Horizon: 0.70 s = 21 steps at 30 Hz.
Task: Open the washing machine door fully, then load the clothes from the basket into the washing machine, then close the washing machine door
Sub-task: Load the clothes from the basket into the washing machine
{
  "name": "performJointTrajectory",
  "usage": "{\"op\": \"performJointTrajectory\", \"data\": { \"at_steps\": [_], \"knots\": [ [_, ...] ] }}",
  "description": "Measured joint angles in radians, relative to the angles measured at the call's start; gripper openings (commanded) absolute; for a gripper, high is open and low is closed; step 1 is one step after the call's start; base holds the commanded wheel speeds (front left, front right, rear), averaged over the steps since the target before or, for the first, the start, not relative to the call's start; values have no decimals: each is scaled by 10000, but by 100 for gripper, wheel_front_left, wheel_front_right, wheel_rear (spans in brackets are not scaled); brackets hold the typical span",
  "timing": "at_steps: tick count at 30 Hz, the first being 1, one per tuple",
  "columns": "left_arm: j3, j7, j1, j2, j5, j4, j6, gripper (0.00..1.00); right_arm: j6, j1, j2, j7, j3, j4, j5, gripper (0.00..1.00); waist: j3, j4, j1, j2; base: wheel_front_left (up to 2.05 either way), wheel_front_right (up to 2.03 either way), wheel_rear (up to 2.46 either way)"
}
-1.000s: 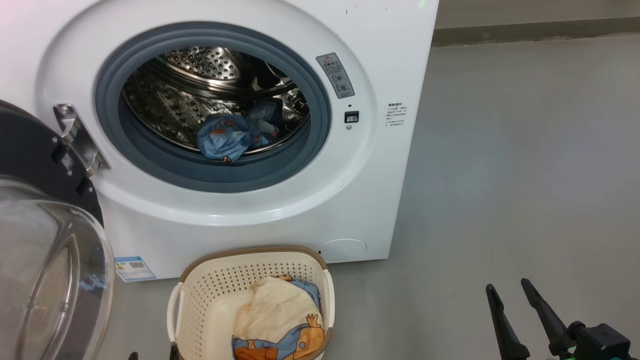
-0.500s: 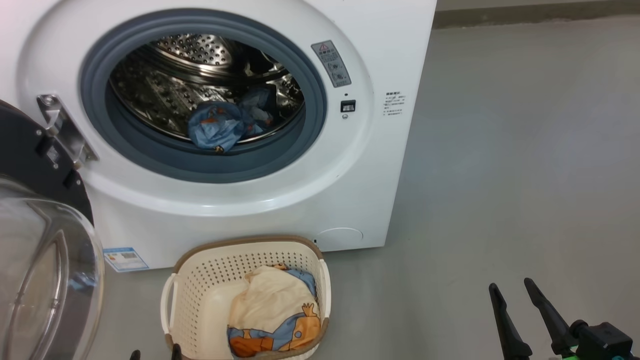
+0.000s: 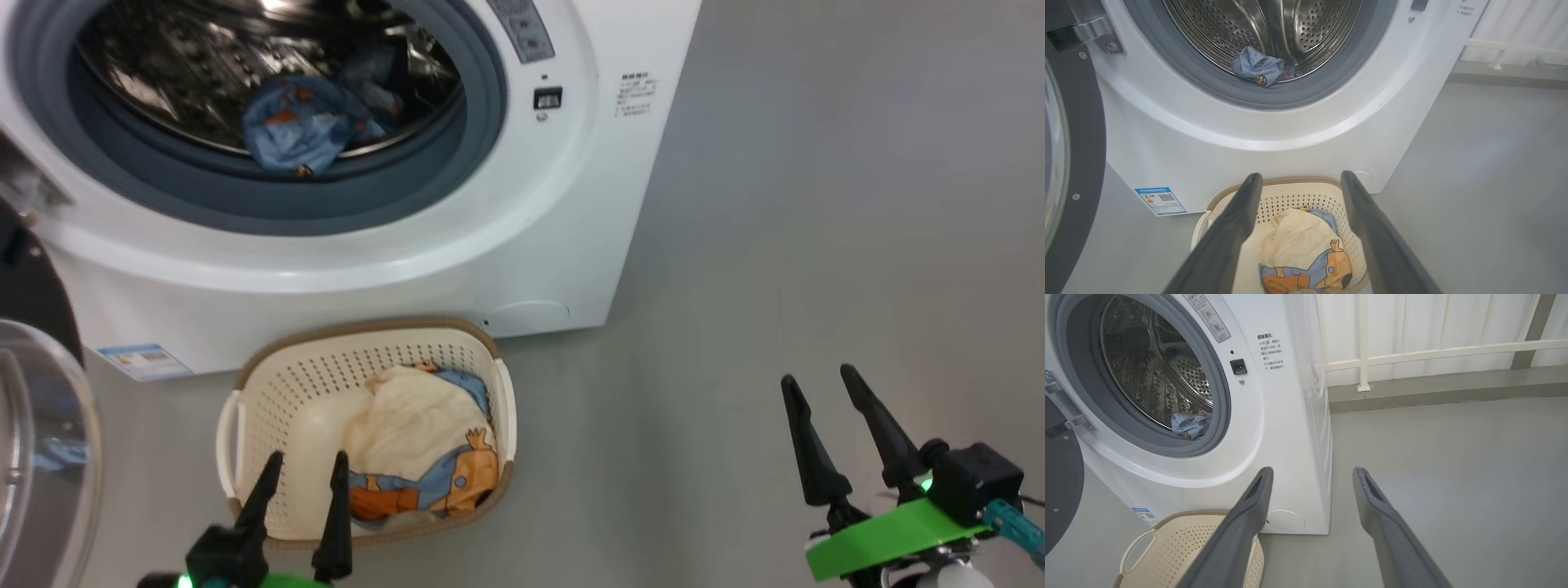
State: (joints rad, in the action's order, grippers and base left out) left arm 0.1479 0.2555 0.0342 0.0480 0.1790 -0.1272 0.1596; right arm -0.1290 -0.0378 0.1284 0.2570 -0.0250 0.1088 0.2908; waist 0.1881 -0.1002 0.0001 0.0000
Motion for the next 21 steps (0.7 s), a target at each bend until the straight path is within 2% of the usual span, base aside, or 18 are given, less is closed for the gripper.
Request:
{"op": "performJointTrajectory", "data": {
  "at_steps": [10, 21],
  "knots": [
    [196, -291, -2694, -4, 98, -2955, -433, 100, -2, -1462, -96, 0, -330, -46, 15, 100, 1710, -467, 2, 0, 0, 0, 0],
    [194, -1239, -5353, 245, 276, -6232, -867, 100, 0, -2735, -313, 0, -675, -176, 29, 100, 3619, -1130, 2, 0, 0, 0, 0]
  ]
}}
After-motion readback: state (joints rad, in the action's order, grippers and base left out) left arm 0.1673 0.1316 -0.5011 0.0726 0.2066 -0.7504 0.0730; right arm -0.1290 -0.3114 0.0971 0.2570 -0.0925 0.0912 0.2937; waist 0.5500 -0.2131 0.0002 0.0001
